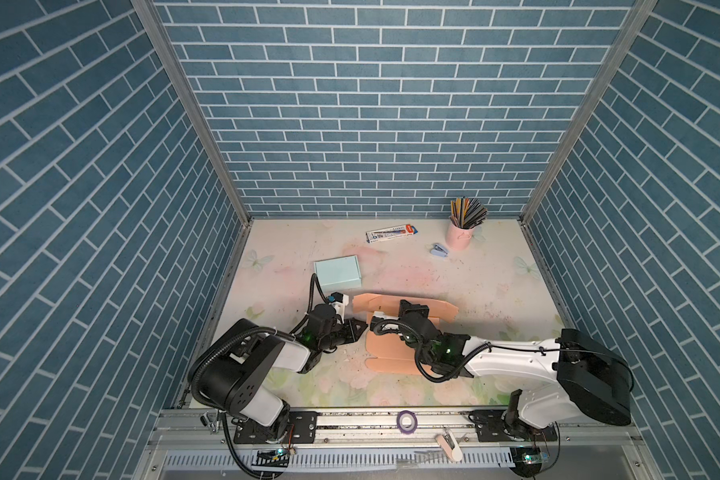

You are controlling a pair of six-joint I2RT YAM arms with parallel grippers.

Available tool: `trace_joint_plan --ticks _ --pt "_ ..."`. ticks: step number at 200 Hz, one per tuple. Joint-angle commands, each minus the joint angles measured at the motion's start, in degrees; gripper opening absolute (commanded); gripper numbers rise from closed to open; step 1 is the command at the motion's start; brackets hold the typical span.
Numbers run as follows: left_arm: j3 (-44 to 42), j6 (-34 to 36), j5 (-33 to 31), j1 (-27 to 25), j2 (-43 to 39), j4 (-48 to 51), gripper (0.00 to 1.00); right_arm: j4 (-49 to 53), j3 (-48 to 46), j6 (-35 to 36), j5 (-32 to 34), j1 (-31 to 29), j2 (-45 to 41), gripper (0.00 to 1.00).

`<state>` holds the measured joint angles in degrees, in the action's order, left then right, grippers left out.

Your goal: Fold the paper box

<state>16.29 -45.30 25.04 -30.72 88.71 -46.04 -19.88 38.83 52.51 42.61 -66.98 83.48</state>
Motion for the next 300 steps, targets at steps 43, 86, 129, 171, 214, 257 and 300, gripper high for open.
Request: trace_joint_plan --ticks 43,86,129,171,214,257,300 --pt "0.3 -2.5 0.3 -2.0 1.7 -8.6 0.18 -0.9 0.5 -2.5 -0.3 -0.7 0.7 0.00" --pt "-4.0 -1.4 1.6 1.4 -9.1 -1.0 0.24 -4.5 -2.0 -0.9 0.3 -0.3 -0.3 0.00" --pt "2.3 8.2 -4.2 4.6 -31.6 33.8 0.29 -6.5 -2.5 0.3 0.2 1.1 -0.3 0.00" --pt "13.4 12.6 1.5 17.5 -33.3 45.0 0.30 -7.0 -2.4 0.2 -0.7 1.2 -0.1 0.00" --pt "17.3 15.6 7.6 21.2 -19.8 39.1 0.29 -6.2 -2.6 0.1 -1.1 1.0 -0.9 0.00" --pt "19.7 20.8 5.3 13.4 -13.5 39.4 0.32 -6.0 -2.1 0.5 -1.4 0.9 -0.1 0.00" --pt "18.1 20.4 7.6 12.1 -10.6 35.7 0.33 -5.9 -1.7 0.6 -1.9 0.8 -0.2 0.00"
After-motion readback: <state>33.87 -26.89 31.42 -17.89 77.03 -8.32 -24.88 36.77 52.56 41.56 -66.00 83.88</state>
